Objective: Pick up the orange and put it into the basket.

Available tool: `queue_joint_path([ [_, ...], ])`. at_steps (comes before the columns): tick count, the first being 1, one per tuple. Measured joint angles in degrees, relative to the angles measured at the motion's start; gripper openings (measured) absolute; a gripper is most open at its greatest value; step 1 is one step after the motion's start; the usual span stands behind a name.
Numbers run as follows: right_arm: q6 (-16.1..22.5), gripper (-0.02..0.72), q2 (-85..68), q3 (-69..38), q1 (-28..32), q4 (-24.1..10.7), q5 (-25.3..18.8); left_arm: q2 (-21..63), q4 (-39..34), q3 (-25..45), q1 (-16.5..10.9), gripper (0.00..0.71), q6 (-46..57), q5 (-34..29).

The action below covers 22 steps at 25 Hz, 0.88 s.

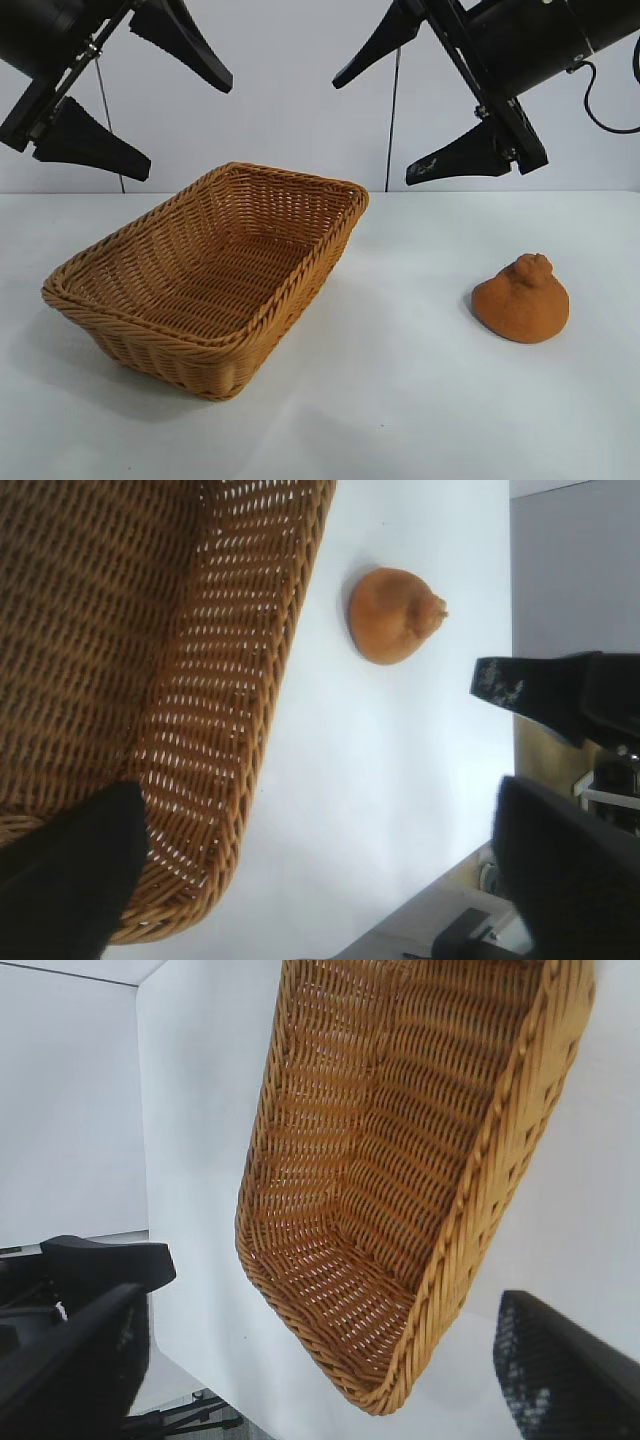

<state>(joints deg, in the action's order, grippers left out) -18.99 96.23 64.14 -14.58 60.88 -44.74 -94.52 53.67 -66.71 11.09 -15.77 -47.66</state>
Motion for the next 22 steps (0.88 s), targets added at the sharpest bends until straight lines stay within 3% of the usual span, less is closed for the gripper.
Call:
queue_joint_path([
  [22,0.1,0.641,0.0,0.0,0.0,0.0,0.0,0.0,0.8,0.0,0.0,0.665,0.0,0.4],
])
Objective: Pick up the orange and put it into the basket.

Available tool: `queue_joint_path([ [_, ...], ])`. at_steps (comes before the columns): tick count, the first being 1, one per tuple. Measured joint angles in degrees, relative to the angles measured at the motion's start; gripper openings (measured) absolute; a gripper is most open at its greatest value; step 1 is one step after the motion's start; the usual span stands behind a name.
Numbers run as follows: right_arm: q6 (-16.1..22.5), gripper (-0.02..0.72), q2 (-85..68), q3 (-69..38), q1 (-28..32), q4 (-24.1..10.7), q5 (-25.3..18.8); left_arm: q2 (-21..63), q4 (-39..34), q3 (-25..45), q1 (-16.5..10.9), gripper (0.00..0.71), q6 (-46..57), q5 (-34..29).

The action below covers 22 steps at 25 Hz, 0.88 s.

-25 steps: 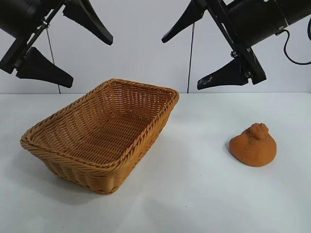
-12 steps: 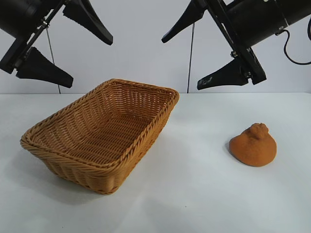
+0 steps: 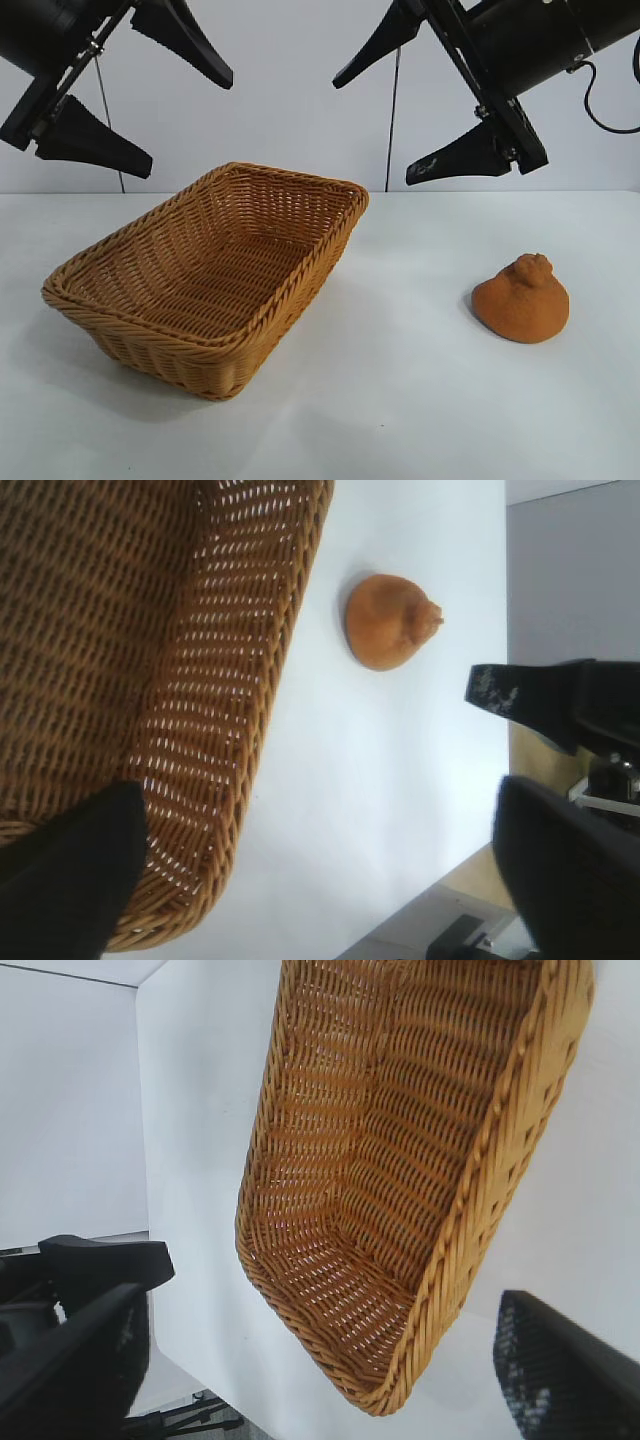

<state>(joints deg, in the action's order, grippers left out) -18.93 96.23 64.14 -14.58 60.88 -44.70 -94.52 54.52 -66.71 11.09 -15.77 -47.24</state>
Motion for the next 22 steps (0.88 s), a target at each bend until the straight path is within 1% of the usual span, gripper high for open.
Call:
queue_joint_path([
  [4,0.0,0.641,0.0,0.0,0.0,-0.1,0.1,0.7,-0.3,0.0,-0.1,0.665,0.9,-0.6],
  [7,0.0,0.641,0.0,0.0,0.0,-0.1,0.1,2.9,-3.6,0.0,-0.1,0.665,4.9,-1.8],
  [11,0.0,0.641,0.0,0.0,0.0,-0.1,0.2,7.2,-12.0,0.0,-0.1,0.665,14.3,-5.2],
  [13,0.0,0.641,0.0,0.0,0.0,-0.1,0.3,9.6,-16.7,0.0,0.5,0.665,19.9,-6.9],
  [15,0.0,0.641,0.0,0.0,0.0,-0.1,0.4,12.0,-21.2,0.0,2.5,0.665,26.3,-8.1],
  [19,0.0,0.641,0.0,0.0,0.0,-0.1,0.4,14.9,-32.2,0.0,9.0,0.665,43.8,-8.9],
  [22,0.0,0.641,0.0,0.0,0.0,-0.1,0.4,15.0,-40.4,0.0,13.4,0.665,58.1,-8.6],
])
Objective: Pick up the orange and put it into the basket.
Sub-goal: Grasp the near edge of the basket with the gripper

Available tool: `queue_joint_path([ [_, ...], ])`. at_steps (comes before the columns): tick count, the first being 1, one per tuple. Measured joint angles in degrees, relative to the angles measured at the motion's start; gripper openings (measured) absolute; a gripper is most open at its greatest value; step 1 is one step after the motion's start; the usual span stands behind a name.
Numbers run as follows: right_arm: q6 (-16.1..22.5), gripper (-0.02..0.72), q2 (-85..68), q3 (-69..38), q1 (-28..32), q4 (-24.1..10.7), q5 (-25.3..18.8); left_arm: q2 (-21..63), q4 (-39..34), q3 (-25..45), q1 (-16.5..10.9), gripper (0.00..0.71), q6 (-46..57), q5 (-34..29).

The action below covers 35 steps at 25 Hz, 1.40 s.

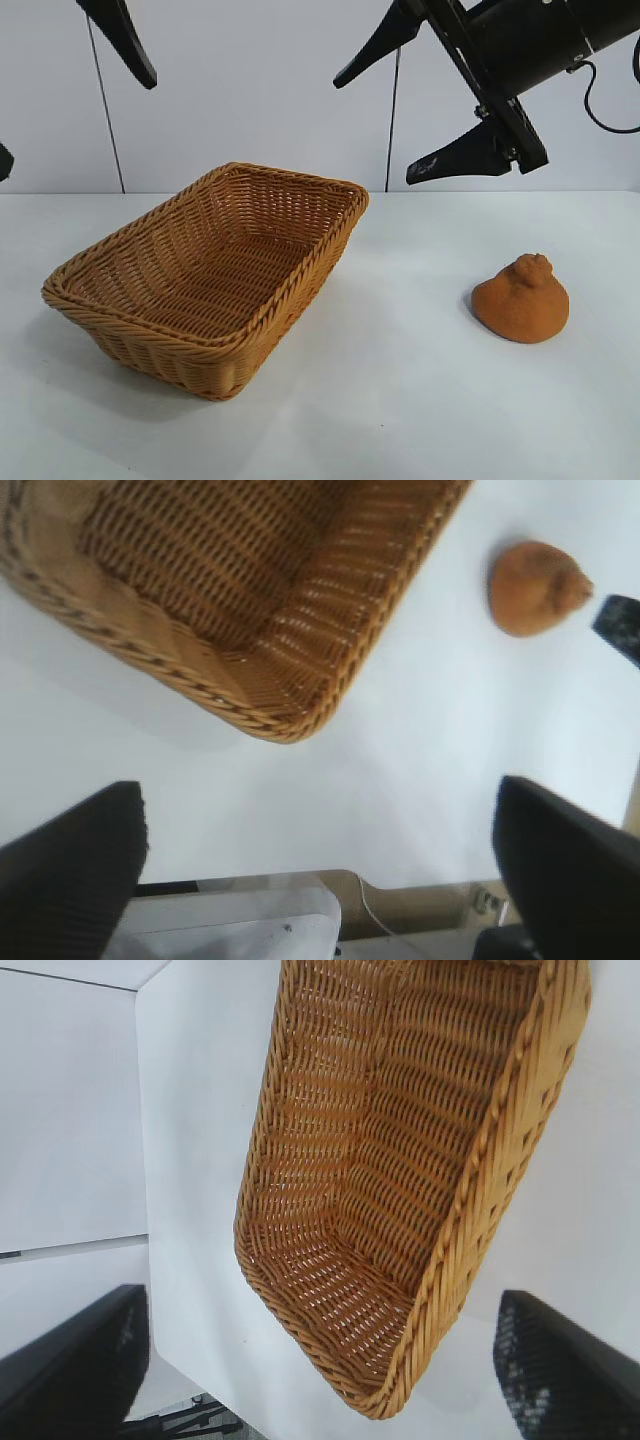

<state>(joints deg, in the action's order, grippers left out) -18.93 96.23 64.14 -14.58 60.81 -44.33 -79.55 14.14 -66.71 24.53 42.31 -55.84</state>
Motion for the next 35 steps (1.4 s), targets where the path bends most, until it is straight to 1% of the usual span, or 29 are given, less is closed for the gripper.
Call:
queue_joint_path([
  [1,0.0,0.641,0.0,0.0,0.0,0.0,0.0,-0.1,-2.4,0.0,1.1,0.665,4.9,0.7],
  [3,0.0,0.641,0.0,0.0,0.0,0.0,0.0,-0.1,-5.9,0.1,2.2,0.665,13.1,1.9],
  [5,0.0,0.641,0.0,0.0,0.0,0.0,-0.1,-0.2,-8.4,0.9,2.4,0.665,20.2,2.9],
  [9,0.0,0.641,0.0,0.0,0.0,0.0,-0.2,-1.9,-9.5,2.8,2.4,0.665,27.1,3.9],
  [16,0.0,0.641,0.0,0.0,0.0,0.1,-0.2,-7.8,-6.9,3.9,2.4,0.665,28.3,6.3],
  [27,0.0,0.641,0.0,0.0,0.0,0.1,-0.2,-16.9,-6.9,4.1,2.4,0.665,28.5,9.7],
  [35,0.0,0.641,0.0,0.0,0.0,0.1,-0.2,-21.1,-6.9,6.5,2.4,0.665,28.9,14.4],
])
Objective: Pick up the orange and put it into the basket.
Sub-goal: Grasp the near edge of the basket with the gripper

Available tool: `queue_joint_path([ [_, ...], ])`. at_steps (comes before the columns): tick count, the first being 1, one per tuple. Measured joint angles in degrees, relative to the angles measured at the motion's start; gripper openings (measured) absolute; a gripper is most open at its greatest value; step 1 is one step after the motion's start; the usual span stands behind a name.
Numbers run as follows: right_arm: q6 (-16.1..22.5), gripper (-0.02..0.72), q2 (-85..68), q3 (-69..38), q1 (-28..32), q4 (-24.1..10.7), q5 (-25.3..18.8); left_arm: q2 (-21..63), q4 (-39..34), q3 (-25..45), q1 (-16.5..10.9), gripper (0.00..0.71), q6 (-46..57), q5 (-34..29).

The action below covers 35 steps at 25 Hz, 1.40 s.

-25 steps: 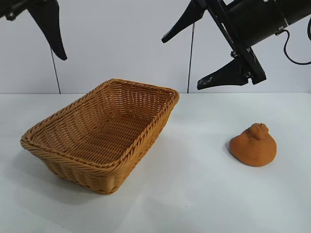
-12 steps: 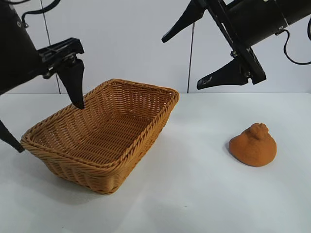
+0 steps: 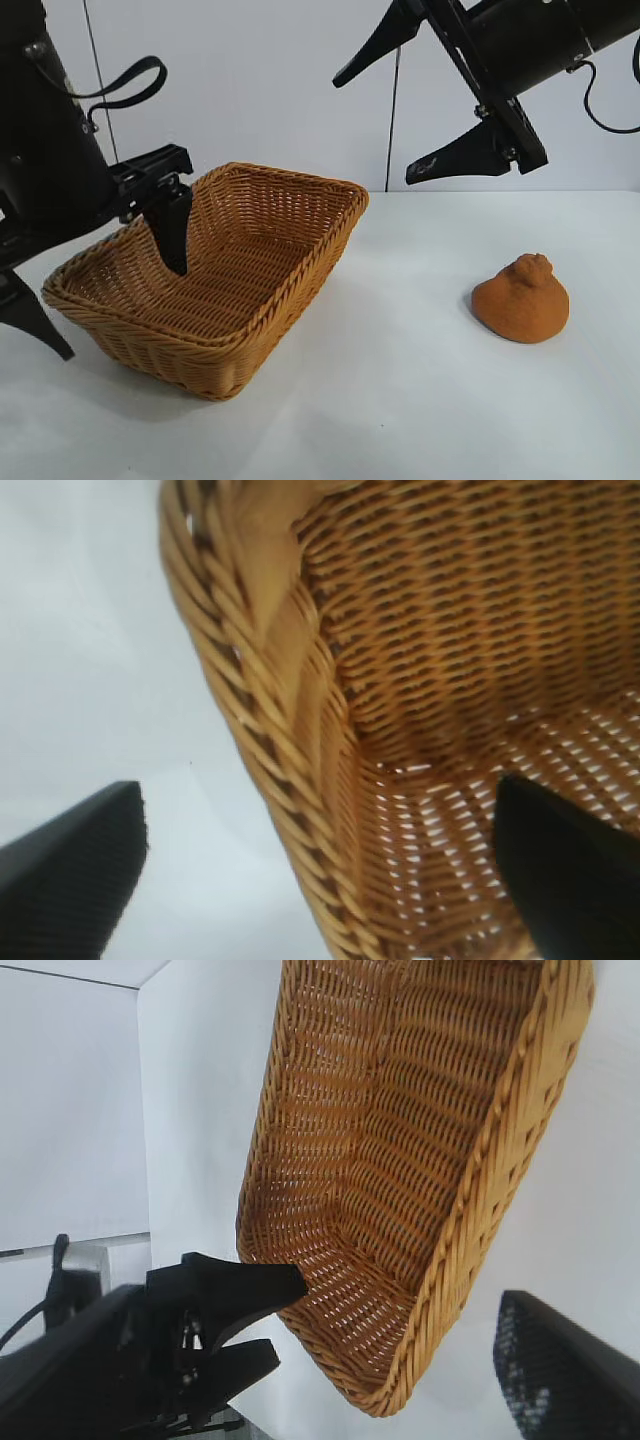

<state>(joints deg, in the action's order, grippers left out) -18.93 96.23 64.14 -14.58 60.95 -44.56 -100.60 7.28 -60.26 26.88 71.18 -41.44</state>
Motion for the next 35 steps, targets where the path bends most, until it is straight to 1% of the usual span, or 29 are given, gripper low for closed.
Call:
queue_joint_path([
  [6,0.0,0.641,0.0,0.0,0.0,0.0,0.0,-3.0,0.0,3.0,0.0,0.665,0.9,7.0],
  [10,0.0,0.641,0.0,0.0,0.0,0.0,0.0,-5.7,0.0,3.2,0.0,0.665,0.9,9.4],
  [15,0.0,0.641,0.0,0.0,0.0,0.0,-0.1,-6.0,0.0,3.2,0.0,0.655,0.9,11.8],
  [16,0.0,0.641,0.0,0.0,0.0,0.0,-0.1,-6.0,0.0,3.2,0.0,0.637,0.9,12.1],
  [18,0.0,0.641,0.0,0.0,0.0,0.0,-0.2,-6.0,0.0,3.2,0.0,0.563,0.9,12.3],
  [20,0.0,0.641,0.0,0.0,0.0,0.0,-0.4,-6.0,0.0,3.2,0.0,0.470,0.9,12.1],
  [25,0.0,0.641,0.0,0.0,0.0,0.0,-1.3,-6.0,0.0,3.2,0.0,0.195,1.0,10.9],
  [26,0.0,0.641,0.0,0.0,0.0,0.0,-1.3,-6.0,0.4,3.2,0.0,0.153,1.5,11.1],
  [29,0.0,0.641,0.0,0.0,0.0,0.0,-1.4,-6.0,0.7,3.1,-0.1,0.083,1.8,11.5],
  [32,0.0,0.641,0.0,0.0,0.0,0.0,-1.5,-6.0,1.6,3.1,-0.6,0.084,1.0,10.7],
  [35,0.0,0.641,0.0,0.0,0.0,0.0,-1.5,-5.2,3.7,3.1,-3.3,0.084,-2.6,9.9],
])
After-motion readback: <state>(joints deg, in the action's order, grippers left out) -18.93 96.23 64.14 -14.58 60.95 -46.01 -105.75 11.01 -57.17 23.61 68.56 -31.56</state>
